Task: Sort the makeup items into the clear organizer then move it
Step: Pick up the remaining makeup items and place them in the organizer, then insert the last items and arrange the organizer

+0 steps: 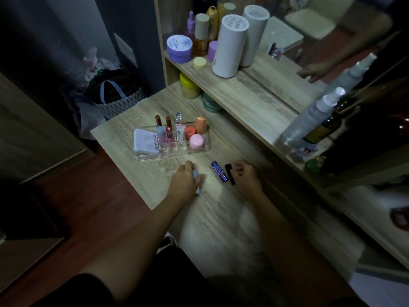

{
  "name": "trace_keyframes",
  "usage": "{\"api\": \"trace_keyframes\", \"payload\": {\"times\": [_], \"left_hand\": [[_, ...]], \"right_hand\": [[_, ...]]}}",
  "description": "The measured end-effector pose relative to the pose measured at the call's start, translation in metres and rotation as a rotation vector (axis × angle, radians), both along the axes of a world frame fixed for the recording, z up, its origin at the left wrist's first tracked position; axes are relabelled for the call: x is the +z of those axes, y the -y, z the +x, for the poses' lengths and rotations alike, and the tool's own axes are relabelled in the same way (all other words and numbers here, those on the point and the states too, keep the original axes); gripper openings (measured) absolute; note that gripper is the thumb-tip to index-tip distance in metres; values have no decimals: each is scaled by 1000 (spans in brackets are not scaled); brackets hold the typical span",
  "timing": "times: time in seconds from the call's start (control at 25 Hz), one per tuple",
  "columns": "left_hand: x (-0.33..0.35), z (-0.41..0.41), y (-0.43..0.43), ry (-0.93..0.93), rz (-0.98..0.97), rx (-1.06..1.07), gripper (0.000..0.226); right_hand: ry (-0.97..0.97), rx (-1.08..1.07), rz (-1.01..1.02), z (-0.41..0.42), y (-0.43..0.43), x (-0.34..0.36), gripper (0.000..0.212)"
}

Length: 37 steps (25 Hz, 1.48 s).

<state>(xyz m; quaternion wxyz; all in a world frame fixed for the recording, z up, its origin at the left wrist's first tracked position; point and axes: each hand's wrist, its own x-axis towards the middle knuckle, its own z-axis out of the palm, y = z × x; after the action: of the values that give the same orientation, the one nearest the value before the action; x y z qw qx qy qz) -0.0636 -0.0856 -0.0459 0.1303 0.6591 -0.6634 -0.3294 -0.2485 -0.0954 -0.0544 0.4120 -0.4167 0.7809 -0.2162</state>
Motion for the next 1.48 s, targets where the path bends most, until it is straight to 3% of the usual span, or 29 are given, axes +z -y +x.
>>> {"api": "trace_keyframes", "payload": {"times": [0.12, 0.28, 0.52, 0.6, 0.72, 0.84, 1.0, 1.48], "left_hand": [[-2, -13, -7, -32, 68, 94, 43], [0, -13, -9, -5, 82, 130, 43], [8, 3, -11, -2, 68, 147, 37], [16, 12, -7, -83, -13, 222, 32], [30, 32, 6, -210, -153, 376, 24], [38, 57, 22, -228, -276, 470, 23], [39, 74, 37, -260, -339, 491, 18], [7, 75, 51, -160, -265, 335, 20]], "right_hand": [[-62, 75, -38, -3, -8, 0, 30], [-309, 342, -348, 11, -4, 7, 26], [-596, 626, -148, 36, 14, 17, 33], [-464, 545, -249, 44, 16, 21, 34], [85, 218, -393, 70, 18, 28, 35], [353, 138, -456, 96, 31, 29, 39], [336, 173, -516, 120, 45, 20, 36], [127, 237, -504, 142, 53, -7, 31]]}}
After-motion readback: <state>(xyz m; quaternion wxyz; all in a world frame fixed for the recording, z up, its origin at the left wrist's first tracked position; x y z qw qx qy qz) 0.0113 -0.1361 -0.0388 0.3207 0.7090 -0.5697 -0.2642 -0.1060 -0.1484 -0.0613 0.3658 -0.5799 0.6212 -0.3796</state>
